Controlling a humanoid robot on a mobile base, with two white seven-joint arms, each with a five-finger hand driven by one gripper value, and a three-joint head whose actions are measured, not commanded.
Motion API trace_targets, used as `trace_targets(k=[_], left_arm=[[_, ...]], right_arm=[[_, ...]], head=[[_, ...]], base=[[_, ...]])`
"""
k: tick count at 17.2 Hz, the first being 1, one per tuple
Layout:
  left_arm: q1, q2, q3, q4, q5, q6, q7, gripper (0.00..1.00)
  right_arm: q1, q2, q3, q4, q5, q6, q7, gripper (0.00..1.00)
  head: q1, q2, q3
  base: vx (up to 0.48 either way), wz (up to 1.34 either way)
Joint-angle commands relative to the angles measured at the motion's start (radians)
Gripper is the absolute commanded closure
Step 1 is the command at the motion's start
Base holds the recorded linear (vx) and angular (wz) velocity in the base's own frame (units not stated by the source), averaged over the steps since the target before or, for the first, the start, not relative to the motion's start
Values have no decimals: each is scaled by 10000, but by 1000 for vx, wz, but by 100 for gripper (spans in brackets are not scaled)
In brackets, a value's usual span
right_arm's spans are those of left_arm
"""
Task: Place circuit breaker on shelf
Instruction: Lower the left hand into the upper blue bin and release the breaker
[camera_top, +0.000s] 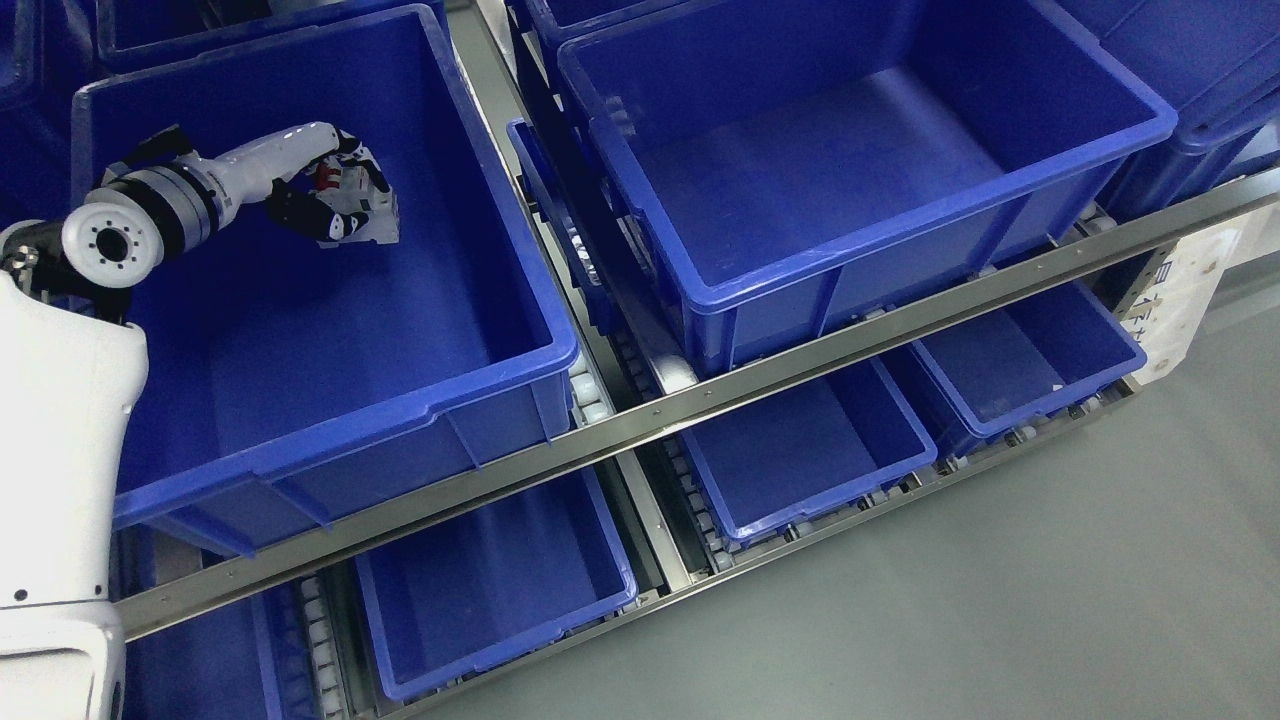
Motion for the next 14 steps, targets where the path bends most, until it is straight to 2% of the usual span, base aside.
trace_targets(k=[1, 6, 10, 14], left_arm=[[-395, -80, -1056, 2218, -371, -2, 70, 77], [-733, -127, -1041, 2633, -448, -2, 223, 72], [-1178, -111, -1026, 2802, -448, -2, 454, 41], [-1286, -4, -903, 2772, -433, 13, 499, 26]], right_arm=[[-1, -175, 0, 0, 0, -8, 4, 0], [-1, -175, 0, 0, 0, -8, 4, 0], [-1, -175, 0, 0, 0, -8, 4, 0], [-1, -175, 0, 0, 0, -8, 4, 0]], head=[[0, 0, 0], [0, 0, 0], [0, 0, 0], [0, 0, 0]], base=[[0, 0], [0, 0], [0, 0], [0, 0]])
